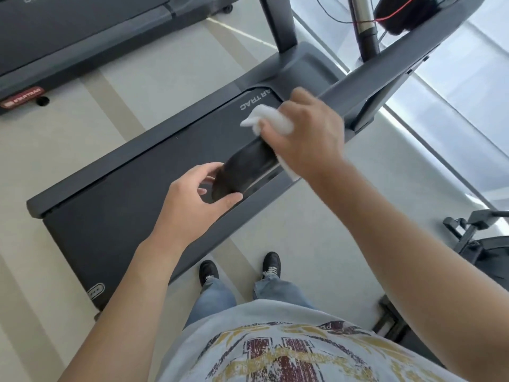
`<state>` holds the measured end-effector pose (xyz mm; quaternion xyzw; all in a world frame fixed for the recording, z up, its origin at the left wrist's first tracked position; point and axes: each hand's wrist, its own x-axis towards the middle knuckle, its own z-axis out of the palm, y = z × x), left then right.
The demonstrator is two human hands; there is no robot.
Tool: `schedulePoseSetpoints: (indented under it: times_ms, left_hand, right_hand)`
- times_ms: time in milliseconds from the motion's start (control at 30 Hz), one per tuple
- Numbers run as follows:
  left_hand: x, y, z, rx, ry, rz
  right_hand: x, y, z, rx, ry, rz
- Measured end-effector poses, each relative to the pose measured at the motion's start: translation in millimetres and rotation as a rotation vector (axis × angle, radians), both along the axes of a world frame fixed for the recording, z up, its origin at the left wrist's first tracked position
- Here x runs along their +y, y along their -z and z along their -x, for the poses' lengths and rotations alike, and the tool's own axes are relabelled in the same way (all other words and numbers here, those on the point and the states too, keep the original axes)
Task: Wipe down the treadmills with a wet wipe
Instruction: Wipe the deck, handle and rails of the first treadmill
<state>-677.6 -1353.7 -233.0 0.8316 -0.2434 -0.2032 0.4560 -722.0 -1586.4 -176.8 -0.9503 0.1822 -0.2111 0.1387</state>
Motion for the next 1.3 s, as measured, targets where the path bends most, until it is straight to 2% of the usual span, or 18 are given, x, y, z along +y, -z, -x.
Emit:
schedulePoseSetpoints:
  times_ms: [167, 300, 367, 433, 533, 667, 833, 900, 1100, 1167, 1300]
  left_hand:
    - [9.0, 6.3, -9.5, 0.046, 0.016, 0.001]
    - [8.8, 1.1, -13.7, 0.06, 0.055, 0.011]
    - [7.6, -2.8, -14.6, 0.053, 0.064, 0.024]
    - [6.0, -8.2, -16.2, 0.048, 0.061, 0.042]
    - [3.6, -15.1, -18.9, 0.033, 0.061, 0.067]
    - [5.6, -17.0, -21.4, 0.054, 0.035, 0.079]
    - [7.9, -13.9, -18.8, 0.073, 0.034, 0.069]
    - [6.4, -13.9, -17.6, 0.071, 0.042, 0.068]
    - [1.1, -14.3, -12.5, 0.057, 0.01, 0.055]
    - [1.2, -13.7, -10.9, 0.063, 0.0, 0.058]
    - [-0.1, -14.0, -9.9, 0.077, -0.025, 0.075]
  right_hand:
    - [71.5, 12.9, 9.0, -0.074, -0.21, 0.093]
    - [65.5, 13.7, 16.8, -0.03, -0.368, 0.186]
    - [47.4, 10.2, 15.2, -0.035, -0.327, 0.12]
    - [24.4, 2.6, 8.0, -0.03, -0.169, 0.047]
    - [-1.3, -10.9, -4.4, 0.076, -0.01, -0.005]
    - [22.4, -19.9, -12.8, 0.203, -0.177, 0.074]
    - [68.4, -5.4, -15.3, 0.105, -0.36, 0.197]
    - [61.8, -2.4, -10.1, 0.127, -0.412, 0.165]
    - [-19.4, -28.4, -23.1, 0.301, -0.142, 0.076]
    - [-18.0, -31.2, -30.3, 0.352, -0.166, 0.1]
    - [35.7, -21.4, -34.4, 0.362, -0.296, 0.16]
